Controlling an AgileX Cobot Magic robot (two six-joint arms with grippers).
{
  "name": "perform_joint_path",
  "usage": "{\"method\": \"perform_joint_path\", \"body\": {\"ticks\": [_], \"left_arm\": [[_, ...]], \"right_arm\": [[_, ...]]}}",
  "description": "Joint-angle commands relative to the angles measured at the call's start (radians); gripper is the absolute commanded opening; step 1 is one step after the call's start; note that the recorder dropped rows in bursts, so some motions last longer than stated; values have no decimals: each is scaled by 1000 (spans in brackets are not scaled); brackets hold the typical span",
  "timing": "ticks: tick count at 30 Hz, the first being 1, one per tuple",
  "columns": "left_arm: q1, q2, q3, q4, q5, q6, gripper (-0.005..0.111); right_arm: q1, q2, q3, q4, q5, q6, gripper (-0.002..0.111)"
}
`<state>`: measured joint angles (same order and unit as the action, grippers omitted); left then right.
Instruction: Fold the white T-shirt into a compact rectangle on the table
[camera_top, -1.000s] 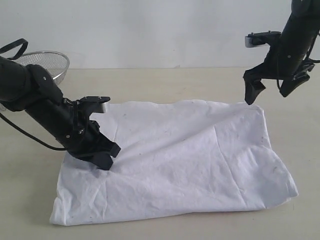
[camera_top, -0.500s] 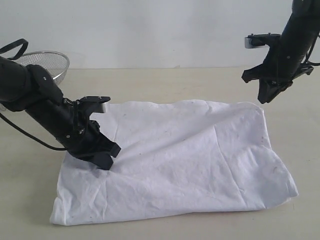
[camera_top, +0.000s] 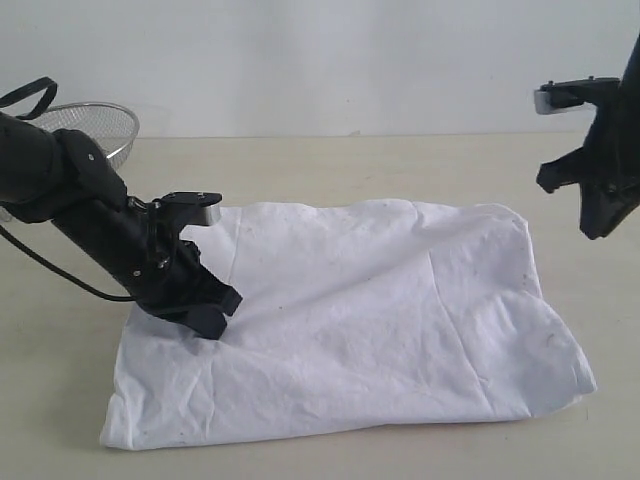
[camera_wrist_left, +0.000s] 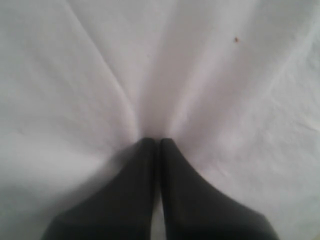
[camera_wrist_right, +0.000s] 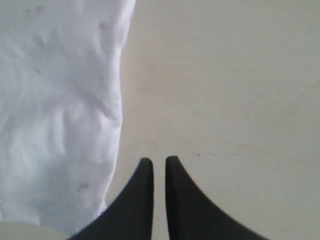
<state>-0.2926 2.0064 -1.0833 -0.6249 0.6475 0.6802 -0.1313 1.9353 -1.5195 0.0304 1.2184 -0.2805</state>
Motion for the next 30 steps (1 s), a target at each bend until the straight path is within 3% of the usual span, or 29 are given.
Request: {"method": "perform_joint_path", "body": {"ticks": [1, 3, 5, 10, 13, 16, 20, 22, 25, 27, 30], "left_arm": [[22, 29, 11, 51, -52, 9, 5], [53, 29, 11, 51, -76, 9, 5], [99, 29, 11, 35, -91, 9, 5], [118, 29, 11, -192, -46, 227, 5], [118, 29, 11, -213, -46, 245, 5], [118, 29, 11, -213, -46, 245, 5], [118, 29, 11, -213, -46, 245, 5], [118, 29, 11, -213, -46, 245, 5], [118, 29, 11, -212, -46, 248, 5], [118, 29, 11, -212, -46, 248, 5], [118, 29, 11, -212, -46, 248, 5]], "right_arm": [[-173, -26, 132, 176, 3, -192, 0], [-278, -1, 167, 492, 0, -406, 0], [-337, 48, 183, 680, 3, -521, 0], [-306, 190, 182, 720, 1, -538, 0], [-292, 224, 182, 740, -1, -546, 3], [-287, 240, 182, 746, 2, -550, 20], [-287, 241, 182, 749, 0, -548, 58], [-287, 241, 182, 749, -8, -541, 69], [-282, 241, 182, 749, -15, -538, 65], [-255, 241, 182, 749, -44, -535, 59], [-183, 259, 182, 742, -106, -533, 58]]}}
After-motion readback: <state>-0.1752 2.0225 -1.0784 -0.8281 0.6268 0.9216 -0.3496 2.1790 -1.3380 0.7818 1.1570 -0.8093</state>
